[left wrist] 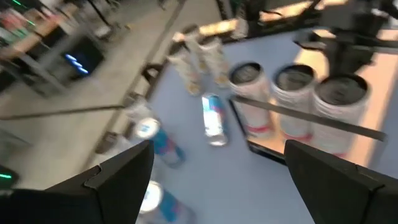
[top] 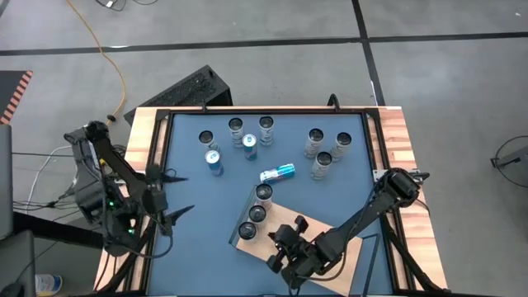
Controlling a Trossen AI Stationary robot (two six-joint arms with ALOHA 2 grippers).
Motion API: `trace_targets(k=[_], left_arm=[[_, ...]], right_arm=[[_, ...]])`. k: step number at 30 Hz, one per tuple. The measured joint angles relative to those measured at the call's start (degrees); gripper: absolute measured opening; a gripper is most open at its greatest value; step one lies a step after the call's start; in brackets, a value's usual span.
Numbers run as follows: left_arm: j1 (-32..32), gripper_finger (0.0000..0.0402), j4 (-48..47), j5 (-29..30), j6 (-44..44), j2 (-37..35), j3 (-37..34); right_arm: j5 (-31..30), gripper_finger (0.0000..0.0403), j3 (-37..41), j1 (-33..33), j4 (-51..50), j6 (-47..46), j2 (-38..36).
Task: Place canned beverage on shelf
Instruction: Adjust the white pink soda cans on the shelf
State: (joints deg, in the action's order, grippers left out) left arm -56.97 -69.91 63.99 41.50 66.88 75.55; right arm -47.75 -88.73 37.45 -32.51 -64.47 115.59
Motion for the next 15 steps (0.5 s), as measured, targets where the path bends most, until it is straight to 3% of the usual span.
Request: trace_targets(k=[10, 15], left_arm=[[1.5, 0.0348, 21.8, -5.7, -4.3, -6.1, -15.4], [2.4, 0.0348, 23.7, -6.2, -3.9, -8.3, -19.0]], right_arm=[[1.1, 0.0000, 0.0, -2.9, -6.0, -2.4, 0.0], [1.1, 0.0000, 0.0, -4.2, -7.1, -2.3, 0.0]])
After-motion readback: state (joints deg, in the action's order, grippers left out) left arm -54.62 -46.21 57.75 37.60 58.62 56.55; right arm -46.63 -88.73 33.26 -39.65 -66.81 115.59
